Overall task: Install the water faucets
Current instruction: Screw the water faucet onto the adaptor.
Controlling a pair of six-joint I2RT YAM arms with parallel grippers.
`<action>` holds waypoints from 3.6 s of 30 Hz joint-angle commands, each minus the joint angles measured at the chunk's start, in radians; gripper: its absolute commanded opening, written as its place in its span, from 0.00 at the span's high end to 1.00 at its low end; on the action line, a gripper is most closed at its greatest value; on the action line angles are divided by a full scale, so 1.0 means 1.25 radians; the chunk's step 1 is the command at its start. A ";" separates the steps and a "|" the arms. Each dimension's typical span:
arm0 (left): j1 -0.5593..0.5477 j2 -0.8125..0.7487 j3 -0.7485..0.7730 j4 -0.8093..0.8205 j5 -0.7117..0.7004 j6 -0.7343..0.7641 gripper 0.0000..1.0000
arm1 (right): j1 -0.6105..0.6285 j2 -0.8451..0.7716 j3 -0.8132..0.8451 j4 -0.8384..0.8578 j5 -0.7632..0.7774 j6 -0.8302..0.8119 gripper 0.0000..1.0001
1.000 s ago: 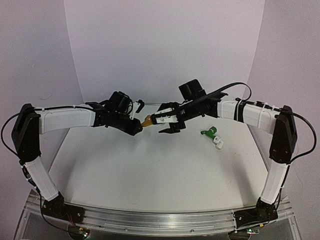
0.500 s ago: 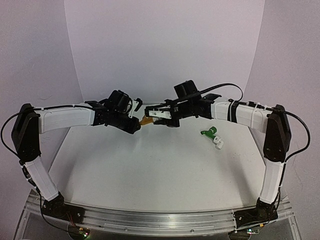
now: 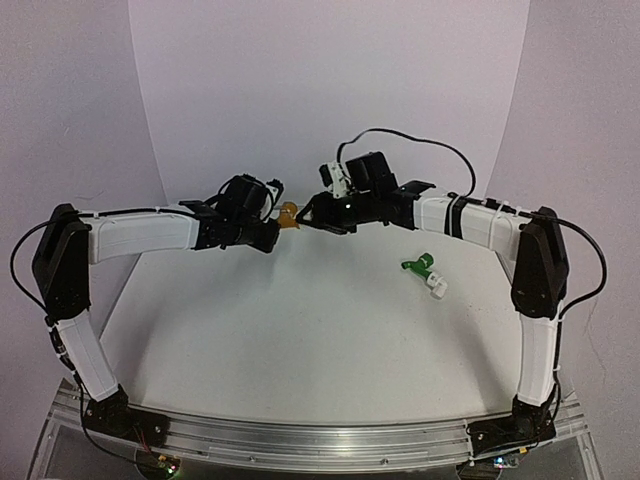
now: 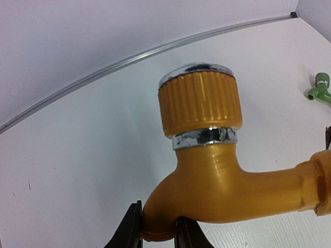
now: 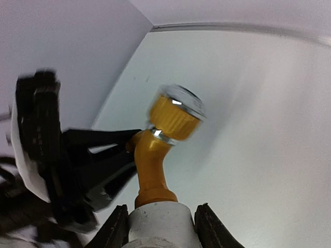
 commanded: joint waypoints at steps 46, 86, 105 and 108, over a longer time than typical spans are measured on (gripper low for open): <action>0.048 -0.014 0.055 -0.078 0.235 -0.111 1.00 | -0.012 -0.194 -0.010 -0.218 0.107 -0.629 0.02; 0.040 -0.008 0.050 -0.161 0.449 -0.014 1.00 | 0.116 -0.127 -0.207 0.016 0.253 -1.244 0.64; 0.023 -0.137 -0.117 0.146 0.073 -0.085 1.00 | -0.009 -0.038 -0.068 0.066 -0.094 -0.075 1.00; 0.022 -0.146 -0.134 0.167 0.045 -0.081 1.00 | -0.060 -0.007 -0.092 0.172 -0.215 0.234 1.00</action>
